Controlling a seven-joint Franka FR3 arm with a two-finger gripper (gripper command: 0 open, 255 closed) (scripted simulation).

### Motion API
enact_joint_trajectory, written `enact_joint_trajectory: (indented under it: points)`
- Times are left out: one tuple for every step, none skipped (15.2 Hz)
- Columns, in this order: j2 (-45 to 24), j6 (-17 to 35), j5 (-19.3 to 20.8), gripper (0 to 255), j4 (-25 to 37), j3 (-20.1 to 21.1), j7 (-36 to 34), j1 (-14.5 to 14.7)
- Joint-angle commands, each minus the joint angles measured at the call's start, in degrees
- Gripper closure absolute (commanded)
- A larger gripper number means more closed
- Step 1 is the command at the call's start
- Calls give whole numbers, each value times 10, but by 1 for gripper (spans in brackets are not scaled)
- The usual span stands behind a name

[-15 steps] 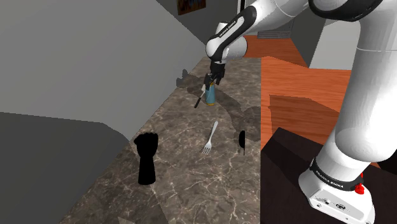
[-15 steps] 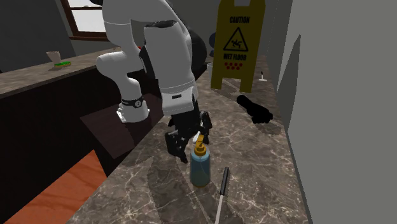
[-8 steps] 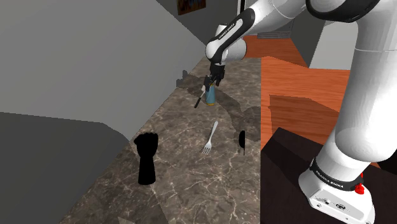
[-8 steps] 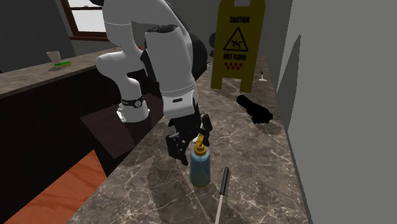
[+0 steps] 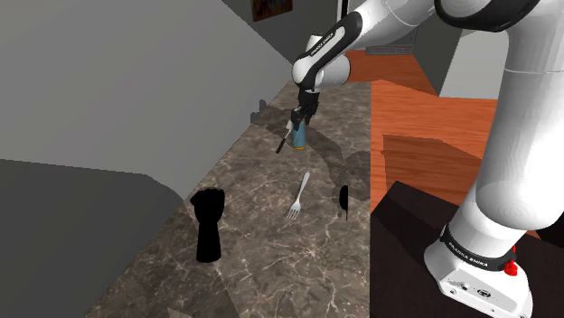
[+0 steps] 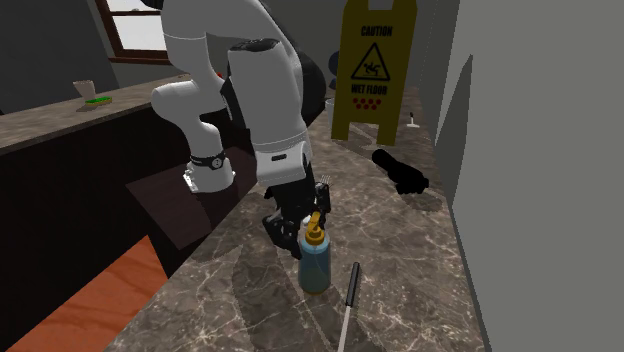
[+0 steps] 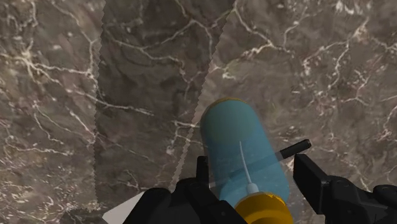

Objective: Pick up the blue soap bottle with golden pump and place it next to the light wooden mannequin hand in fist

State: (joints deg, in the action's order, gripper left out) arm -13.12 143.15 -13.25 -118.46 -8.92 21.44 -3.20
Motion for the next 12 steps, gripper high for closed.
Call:
enact_joint_trajectory:
  points:
    - [0, 0, 0, 255, 0, 0, 0, 0]
    - [0, 0, 0, 255, 0, 0, 0, 0]
    - [0, 0, 0, 255, 0, 0, 0, 0]
    - [4, -7, 3, 255, 2, -1, -2, 1]
    - [9, -13, 5, 255, 5, -2, -5, 1]
    - [13, -20, 8, 255, 7, -3, -7, 1]
    - [17, -27, 10, 255, 10, -3, -9, 2]
    - [21, -33, 13, 255, 12, -4, -12, 2]
    - [26, -40, 15, 255, 15, -5, -14, 2]
    - [29, -47, 17, 255, 18, -5, -16, 3]
    - [33, -53, 19, 255, 21, -6, -18, 3]
    - [37, -60, 21, 255, 25, -6, -20, 3]
